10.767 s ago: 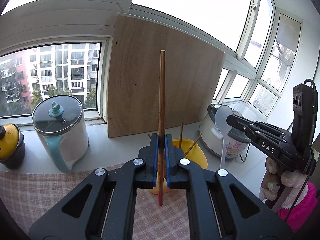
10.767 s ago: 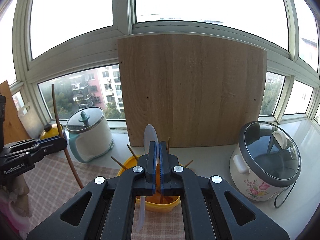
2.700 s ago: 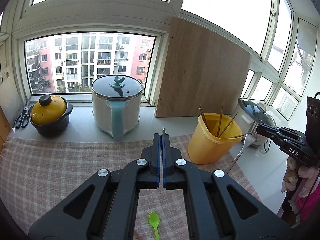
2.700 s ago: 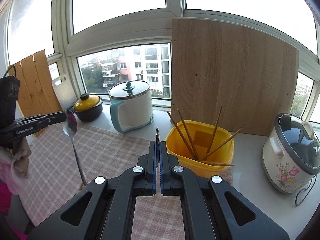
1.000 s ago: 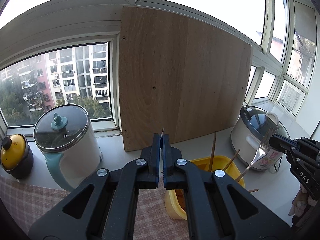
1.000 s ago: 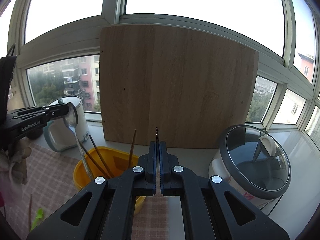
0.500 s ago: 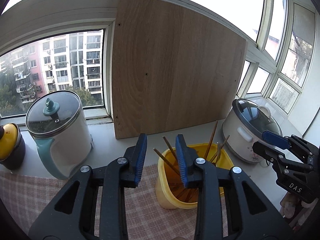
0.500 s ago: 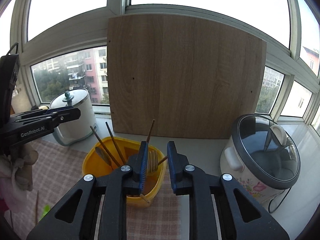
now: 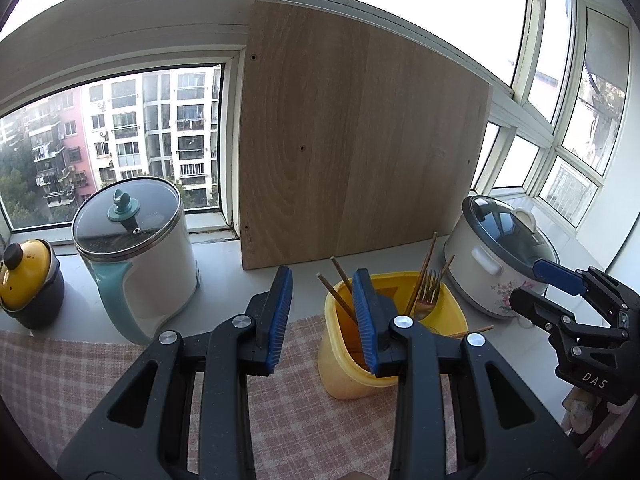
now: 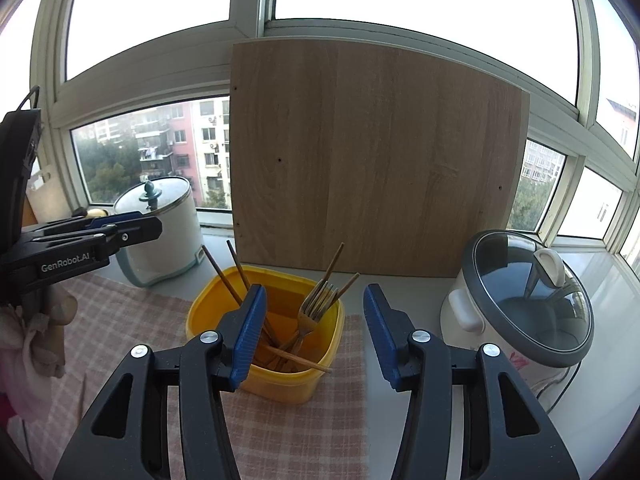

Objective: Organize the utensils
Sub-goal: 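Move both tools from the bin down to the chopstick and green spoon on the cloth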

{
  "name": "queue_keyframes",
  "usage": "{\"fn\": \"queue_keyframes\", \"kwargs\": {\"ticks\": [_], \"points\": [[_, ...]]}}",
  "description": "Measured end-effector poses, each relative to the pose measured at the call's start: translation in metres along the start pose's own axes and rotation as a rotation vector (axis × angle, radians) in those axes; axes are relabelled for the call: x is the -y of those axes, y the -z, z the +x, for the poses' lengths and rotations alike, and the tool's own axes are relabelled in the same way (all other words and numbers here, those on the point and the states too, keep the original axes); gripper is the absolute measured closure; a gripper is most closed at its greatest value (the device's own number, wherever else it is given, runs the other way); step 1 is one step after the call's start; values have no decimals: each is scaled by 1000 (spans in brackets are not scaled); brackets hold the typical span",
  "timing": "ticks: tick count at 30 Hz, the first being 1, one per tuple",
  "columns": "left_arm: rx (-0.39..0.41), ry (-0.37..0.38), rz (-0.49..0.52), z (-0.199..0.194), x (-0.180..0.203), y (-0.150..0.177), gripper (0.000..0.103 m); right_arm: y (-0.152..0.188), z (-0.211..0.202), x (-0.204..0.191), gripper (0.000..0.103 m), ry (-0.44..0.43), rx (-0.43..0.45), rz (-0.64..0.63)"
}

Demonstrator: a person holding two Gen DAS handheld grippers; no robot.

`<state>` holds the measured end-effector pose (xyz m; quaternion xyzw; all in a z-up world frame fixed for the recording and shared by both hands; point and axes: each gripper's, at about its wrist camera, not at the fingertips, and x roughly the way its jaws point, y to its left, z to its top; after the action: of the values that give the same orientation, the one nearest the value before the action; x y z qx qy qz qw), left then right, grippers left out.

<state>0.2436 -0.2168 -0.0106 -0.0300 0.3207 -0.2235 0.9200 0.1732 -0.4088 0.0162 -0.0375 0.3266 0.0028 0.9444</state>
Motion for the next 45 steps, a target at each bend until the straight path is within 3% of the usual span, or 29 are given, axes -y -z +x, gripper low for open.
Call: {"fn": "queue_keyframes", "kwargs": {"ticks": [2,9,14,20,27,36,45], "points": [[-4,2,3,-5,-2,3,72,1,-4,-2,40,1,4,-4],[-3,-24,28,-31,-14,13,72,7,-19,-12,31,-20,7,1],[-5,-35,23,-53,-34,20,62,11,-30,-21,26,-38,19,-11],[-39,-74,21,-78,-67,41,61,18,-36,-33,25,-99,7,-5],[-132,-128,-27,-94,-112,89,62,33,-29,-51,25,-156,-34,-7],[-289,-159,-112,-91,-154,159,62,56,-10,-87,25,-259,-138,-27],[-381,-136,-166,-79,-155,204,62,82,20,-138,25,-390,-302,-62]]}}
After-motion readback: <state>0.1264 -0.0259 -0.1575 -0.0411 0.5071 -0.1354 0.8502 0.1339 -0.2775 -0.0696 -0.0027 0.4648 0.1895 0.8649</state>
